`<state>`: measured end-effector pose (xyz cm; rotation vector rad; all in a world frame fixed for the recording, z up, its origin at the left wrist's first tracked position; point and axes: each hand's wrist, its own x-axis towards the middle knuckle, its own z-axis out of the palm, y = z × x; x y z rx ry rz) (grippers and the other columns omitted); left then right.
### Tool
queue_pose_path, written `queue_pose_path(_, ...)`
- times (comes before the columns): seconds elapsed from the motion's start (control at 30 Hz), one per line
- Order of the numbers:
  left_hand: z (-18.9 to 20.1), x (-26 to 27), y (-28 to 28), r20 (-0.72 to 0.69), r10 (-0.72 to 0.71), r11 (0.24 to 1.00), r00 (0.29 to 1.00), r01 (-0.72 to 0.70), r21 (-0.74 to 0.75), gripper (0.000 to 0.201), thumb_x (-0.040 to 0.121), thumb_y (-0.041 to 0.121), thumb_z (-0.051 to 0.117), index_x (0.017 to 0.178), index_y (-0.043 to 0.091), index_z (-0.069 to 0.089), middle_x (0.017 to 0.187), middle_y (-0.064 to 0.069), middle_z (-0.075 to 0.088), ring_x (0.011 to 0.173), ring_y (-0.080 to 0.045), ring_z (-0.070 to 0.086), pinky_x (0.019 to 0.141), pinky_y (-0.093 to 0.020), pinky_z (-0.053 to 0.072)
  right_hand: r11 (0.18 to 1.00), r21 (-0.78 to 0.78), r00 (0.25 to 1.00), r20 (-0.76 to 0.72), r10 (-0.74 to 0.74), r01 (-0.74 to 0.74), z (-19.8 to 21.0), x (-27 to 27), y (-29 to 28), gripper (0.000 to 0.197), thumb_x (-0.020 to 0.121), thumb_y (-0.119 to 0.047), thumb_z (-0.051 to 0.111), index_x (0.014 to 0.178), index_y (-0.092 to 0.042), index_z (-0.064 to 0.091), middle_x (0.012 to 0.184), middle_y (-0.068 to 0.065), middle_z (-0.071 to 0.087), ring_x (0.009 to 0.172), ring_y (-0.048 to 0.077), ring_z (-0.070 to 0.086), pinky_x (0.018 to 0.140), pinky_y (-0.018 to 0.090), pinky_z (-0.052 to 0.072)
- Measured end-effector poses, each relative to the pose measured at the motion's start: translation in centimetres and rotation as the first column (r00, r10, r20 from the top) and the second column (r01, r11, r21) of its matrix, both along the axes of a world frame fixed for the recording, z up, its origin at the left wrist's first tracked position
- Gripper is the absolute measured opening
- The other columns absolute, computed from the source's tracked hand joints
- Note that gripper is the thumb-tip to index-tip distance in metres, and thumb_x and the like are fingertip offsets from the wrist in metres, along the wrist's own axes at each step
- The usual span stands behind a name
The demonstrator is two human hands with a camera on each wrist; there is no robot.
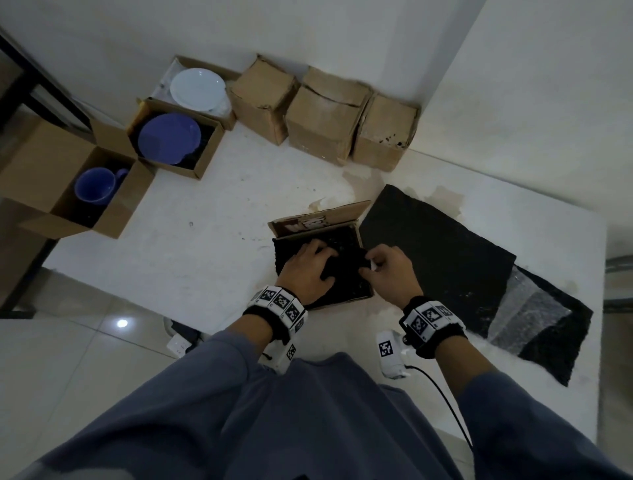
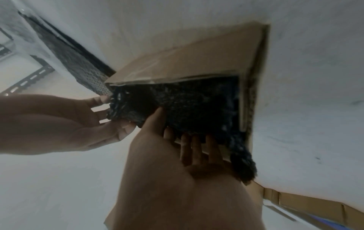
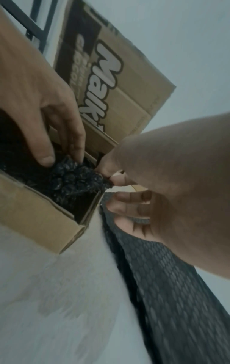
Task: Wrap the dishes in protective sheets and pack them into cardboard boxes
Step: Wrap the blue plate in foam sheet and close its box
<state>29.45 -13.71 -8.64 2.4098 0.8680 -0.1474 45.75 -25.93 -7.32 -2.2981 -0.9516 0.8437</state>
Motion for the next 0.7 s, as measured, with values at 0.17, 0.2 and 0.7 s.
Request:
queue_pose_path(0.17, -0.6, 3.3, -0.8, -0.051, 0.02, 0.999, 0.999, -0.022, -0.029, 0.069, 0.083, 0.05, 0.07, 0.14, 0.02, 0.043, 0.141, -0.003, 0.035, 0.129, -0.027, 0.039, 0.101, -0.048, 0.046, 0.99, 0.007, 0.988, -0.068, -0.139, 0.139, -1.3, 0.3, -1.8, 0.022, 0.086, -0.028, 0.074, 0.101, -0.017, 0.064, 0.1, 0.004, 0.061, 0.093, 0.018, 0.059, 0.084, 0.034, 0.049)
queue_pose_path(0.2, -0.7, 3.7, -1.0, -0.093, 0.008, 1.0, 0.996, -0.011, -0.026, 0.076, 0.081, 0.055, 0.07, 0.14, 0.02, 0.04, 0.143, -0.005, 0.032, 0.131, -0.029, 0.036, 0.102, -0.05, 0.045, 0.989, -0.015, 0.986, -0.078, -0.145, 0.144, -1.5, 0.4, -2.3, 0.023, 0.085, -0.03, 0.074, 0.102, -0.018, 0.064, 0.1, 0.003, 0.062, 0.094, 0.017, 0.059, 0.083, 0.032, 0.048)
queue_pose_path(0.7, -1.8, 5.8, -2.5, -0.29, 0.066, 0.998, 0.955, -0.061, 0.027, 0.097, 0.069, 0.053, 0.078, 0.146, 0.025, 0.026, 0.15, -0.01, 0.013, 0.135, -0.035, 0.023, 0.105, -0.054, 0.038, 0.992, -0.13, 0.985, -0.172, -0.028, 0.006, -1.4, 0.9, -1.6, 0.016, 0.085, -0.027, 0.073, 0.096, -0.02, 0.063, 0.088, -0.004, 0.065, 0.083, 0.016, 0.063, 0.073, 0.032, 0.052)
